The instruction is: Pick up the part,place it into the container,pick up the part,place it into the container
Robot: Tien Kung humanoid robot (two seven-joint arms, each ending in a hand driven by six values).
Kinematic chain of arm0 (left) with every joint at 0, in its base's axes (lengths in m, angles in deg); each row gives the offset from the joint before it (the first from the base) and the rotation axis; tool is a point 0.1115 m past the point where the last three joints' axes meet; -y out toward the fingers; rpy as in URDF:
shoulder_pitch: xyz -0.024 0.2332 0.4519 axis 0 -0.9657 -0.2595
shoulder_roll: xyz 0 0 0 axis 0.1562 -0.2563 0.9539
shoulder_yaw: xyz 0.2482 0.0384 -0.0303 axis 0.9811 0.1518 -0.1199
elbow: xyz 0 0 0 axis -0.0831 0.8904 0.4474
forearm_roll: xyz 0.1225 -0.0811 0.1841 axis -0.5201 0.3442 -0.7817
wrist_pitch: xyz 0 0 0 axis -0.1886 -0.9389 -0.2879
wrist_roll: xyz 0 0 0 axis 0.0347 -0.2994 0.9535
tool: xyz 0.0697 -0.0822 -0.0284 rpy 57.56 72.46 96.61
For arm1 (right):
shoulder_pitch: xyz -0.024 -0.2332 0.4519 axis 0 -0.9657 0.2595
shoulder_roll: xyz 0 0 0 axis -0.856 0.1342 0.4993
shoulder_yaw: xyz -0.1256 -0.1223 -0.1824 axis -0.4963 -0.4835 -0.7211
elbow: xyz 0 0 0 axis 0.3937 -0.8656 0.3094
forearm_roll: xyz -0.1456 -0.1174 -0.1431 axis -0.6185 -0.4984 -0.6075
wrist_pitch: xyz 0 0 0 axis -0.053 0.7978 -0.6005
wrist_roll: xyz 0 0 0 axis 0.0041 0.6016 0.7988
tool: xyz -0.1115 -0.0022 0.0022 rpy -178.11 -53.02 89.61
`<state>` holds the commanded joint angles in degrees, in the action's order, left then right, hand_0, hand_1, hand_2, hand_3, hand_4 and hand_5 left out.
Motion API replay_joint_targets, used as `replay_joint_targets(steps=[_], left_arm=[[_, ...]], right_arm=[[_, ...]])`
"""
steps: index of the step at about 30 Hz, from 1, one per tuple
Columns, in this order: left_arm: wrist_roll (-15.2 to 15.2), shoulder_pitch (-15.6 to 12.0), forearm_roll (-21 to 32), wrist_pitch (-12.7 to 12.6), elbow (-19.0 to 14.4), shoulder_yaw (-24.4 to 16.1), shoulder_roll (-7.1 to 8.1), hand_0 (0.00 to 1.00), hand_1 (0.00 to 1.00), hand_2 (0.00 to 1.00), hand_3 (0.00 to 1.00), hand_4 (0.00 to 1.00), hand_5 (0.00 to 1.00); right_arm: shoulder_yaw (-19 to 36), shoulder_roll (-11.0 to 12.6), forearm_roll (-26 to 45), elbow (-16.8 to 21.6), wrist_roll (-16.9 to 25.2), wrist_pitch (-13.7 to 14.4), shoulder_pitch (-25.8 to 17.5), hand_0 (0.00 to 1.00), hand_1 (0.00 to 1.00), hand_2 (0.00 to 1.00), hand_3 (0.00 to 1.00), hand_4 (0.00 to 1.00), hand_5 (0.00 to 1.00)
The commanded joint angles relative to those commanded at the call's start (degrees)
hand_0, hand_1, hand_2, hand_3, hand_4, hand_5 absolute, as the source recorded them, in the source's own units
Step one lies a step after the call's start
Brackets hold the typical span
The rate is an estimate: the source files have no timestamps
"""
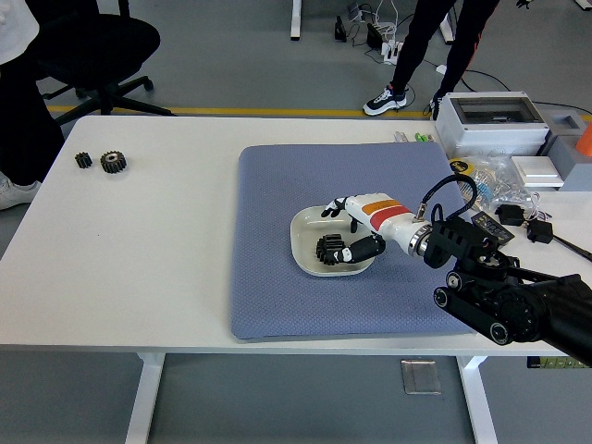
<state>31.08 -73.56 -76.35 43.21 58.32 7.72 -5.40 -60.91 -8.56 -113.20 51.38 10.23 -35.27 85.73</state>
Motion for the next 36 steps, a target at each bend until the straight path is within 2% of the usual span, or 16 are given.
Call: replay_joint_targets(steps=[6, 13, 19, 22, 23, 28, 29, 34, 35, 36], left_arm=[[-0.1, -0.2, -0.4, 0.0, 0.0, -0.3, 0.02, 0.606, 0.566, 0.699, 0.574, 0.693, 0.591], [0.0, -0.3, -0.9, 0.0, 0.0, -0.8, 0.07, 0.606, 0.566, 0.7, 0.574, 0.693, 0.591], [0.1, -0.1, -0.9, 0.0, 0.0, -1.1, 0.07, 0.606, 0.566, 0.701, 0.575, 0.694, 0.593], [0.2, -0.1, -0.9, 0.0, 0.0, -1.2, 0.08, 0.606, 0.566, 0.701, 0.575, 0.694, 0.593], [0.3, -0.1, -0.8, -0.1, 0.0, -1.3, 0.07, 0.607, 0.567, 0.7, 0.574, 0.693, 0.591], [0.2, -0.2, -1.1, -0.1, 0.0, -1.5, 0.02, 0.607, 0.567, 0.7, 0.574, 0.693, 0.591], [0.2, -0.2, -1.1, -0.1, 0.0, -1.6, -0.01, 0.607, 0.568, 0.7, 0.575, 0.693, 0.59], [0.2, -0.3, -1.1, -0.1, 0.0, -1.7, -0.17, 0.607, 0.568, 0.7, 0.575, 0.693, 0.59], [0.2, -0.4, -1.1, -0.1, 0.0, -1.7, -0.18, 0.61, 0.569, 0.702, 0.576, 0.693, 0.591], [0.2, -0.4, -1.0, -0.1, 0.0, -1.6, -0.19, 0.61, 0.569, 0.702, 0.576, 0.693, 0.591]], right_arm=[[1.3, 1.0, -1.2, 1.7, -0.1, -0.5, 0.1, 0.217, 0.433, 0.75, 0.825, 0.947, 0.385], [5.2, 3.7, -4.0, 6.7, -1.0, -1.5, 0.5, 0.222, 0.439, 0.764, 0.841, 0.956, 0.39], [13.4, 7.2, -4.7, 12.8, -0.8, -0.4, -0.3, 0.243, 0.462, 0.773, 0.841, 0.97, 0.395], [18.2, 9.3, -2.8, 15.4, -0.6, -0.2, -1.4, 0.243, 0.462, 0.773, 0.841, 0.97, 0.395], [20.2, 10.1, -1.1, 16.2, -0.4, -0.6, -1.9, 0.48, 0.633, 0.802, 0.835, 0.993, 0.453], [26.5, 13.0, 10.3, 18.8, 1.8, -4.5, -5.1, 0.48, 0.633, 0.802, 0.835, 0.993, 0.453], [27.2, 13.4, 12.5, 19.2, 2.2, -5.0, -5.6, 0.833, 0.818, 0.871, 0.872, 0.998, 0.636], [32.6, 15.9, 24.8, 22.7, 3.0, -8.6, -10.9, 0.833, 0.818, 0.871, 0.872, 0.998, 0.636], [33.4, 16.1, 27.4, 23.1, 3.0, -9.0, -11.9, 0.852, 0.831, 0.884, 0.873, 0.998, 0.695], [34.1, 16.4, 29.3, 23.4, 3.0, -9.6, -12.9, 0.852, 0.831, 0.884, 0.873, 0.998, 0.695]])
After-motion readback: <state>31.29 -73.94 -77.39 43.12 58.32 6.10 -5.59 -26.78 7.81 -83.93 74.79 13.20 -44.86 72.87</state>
